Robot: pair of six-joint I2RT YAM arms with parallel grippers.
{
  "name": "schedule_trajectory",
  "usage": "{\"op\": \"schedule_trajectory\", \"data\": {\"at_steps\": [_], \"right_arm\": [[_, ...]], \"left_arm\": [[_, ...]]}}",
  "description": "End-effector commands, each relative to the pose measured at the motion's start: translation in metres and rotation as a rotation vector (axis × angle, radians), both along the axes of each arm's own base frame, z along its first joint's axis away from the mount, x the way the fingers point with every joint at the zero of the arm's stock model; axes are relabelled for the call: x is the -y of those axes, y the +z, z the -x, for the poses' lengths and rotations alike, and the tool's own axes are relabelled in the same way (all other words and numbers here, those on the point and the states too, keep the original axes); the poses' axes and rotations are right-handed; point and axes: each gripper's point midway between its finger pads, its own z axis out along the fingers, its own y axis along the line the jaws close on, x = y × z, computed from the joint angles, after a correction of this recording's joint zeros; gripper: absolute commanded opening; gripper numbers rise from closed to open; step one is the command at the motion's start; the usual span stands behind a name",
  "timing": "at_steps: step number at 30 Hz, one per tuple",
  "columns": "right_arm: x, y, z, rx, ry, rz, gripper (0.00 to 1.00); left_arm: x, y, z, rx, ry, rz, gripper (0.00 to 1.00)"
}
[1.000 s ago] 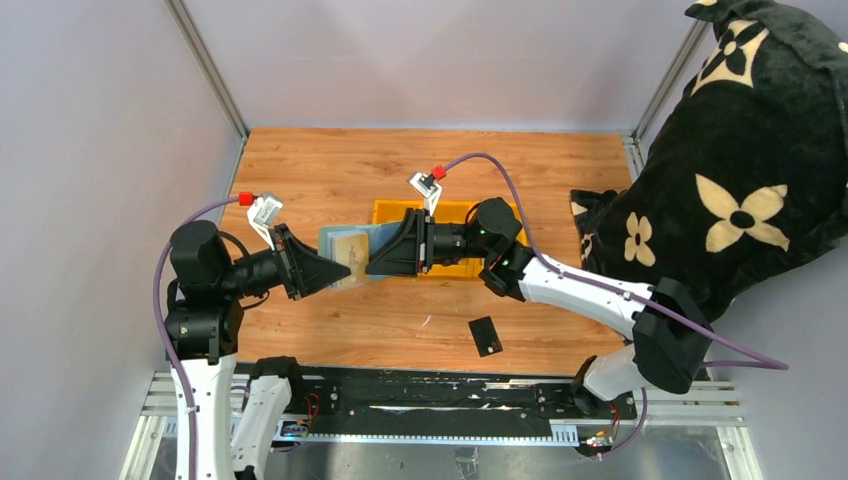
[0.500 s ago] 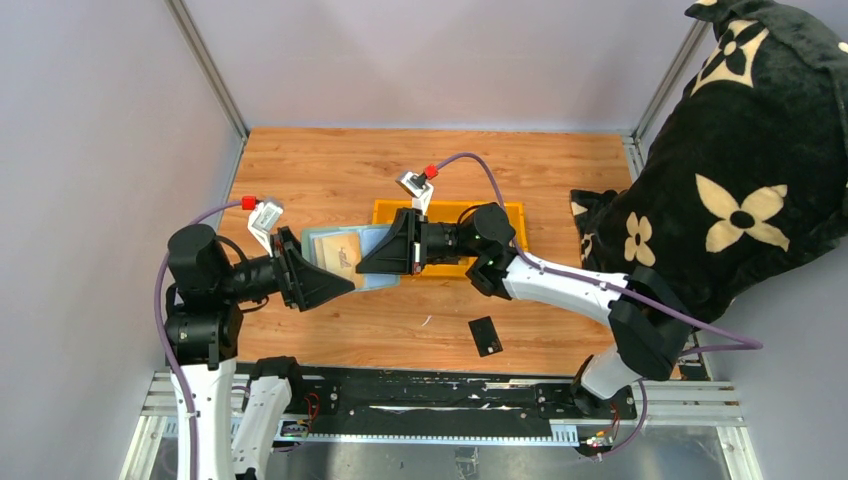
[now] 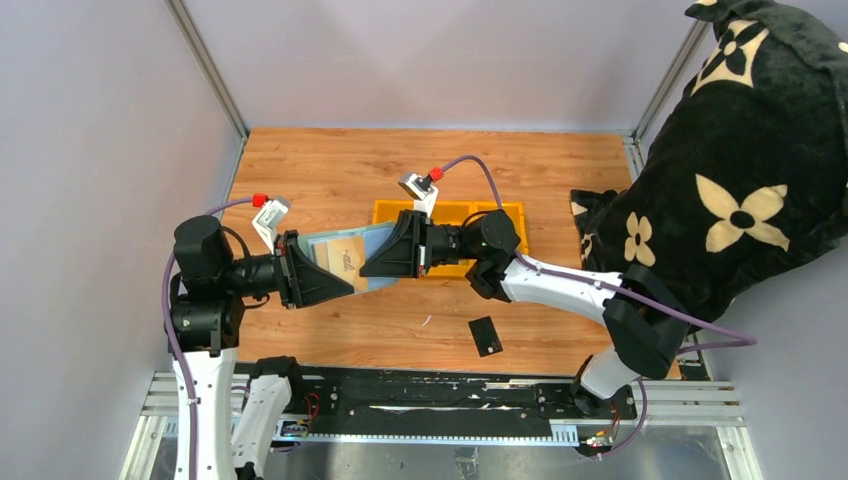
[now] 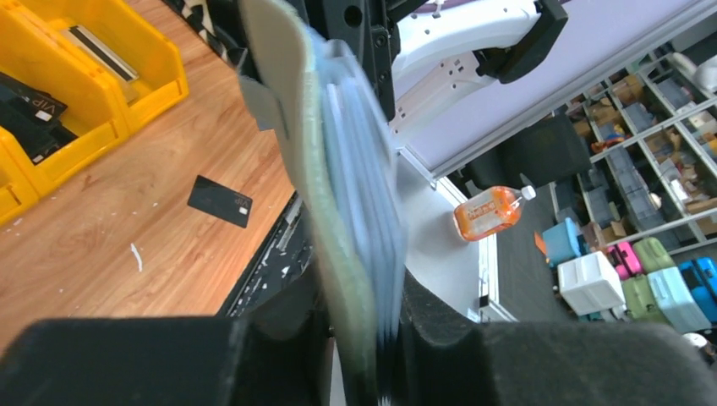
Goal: Take the credit cards out of the card holder
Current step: Remove the credit card from the card holder.
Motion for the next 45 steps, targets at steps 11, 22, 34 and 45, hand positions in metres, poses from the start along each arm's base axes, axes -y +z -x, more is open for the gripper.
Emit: {"op": "schedule_trajectory", "data": {"at_steps": [11,22,34,45], "right_arm": [[0.021,-0.007,0.019,0.106,-0.012,0.025,0.00],[0.025,0.000,0.020,0.131,-0.027,0.030,0.16],[0.015,0.033,0.008,0.131,-0.056,-0.023,0.24],[0.040,0.017,-0.010,0.099,-0.158,-0.005,0.00]], "left_arm": [[0.001,0.013,0.010,0.062,-0.011,-0.003,0.18],[0.001,0.014,0.010,0.071,0.000,-0.006,0.15],[0.001,0.012,0.008,0.083,0.028,-0.016,0.13],[0.000,0.015,0.007,0.094,0.028,-0.018,0.12]]}}
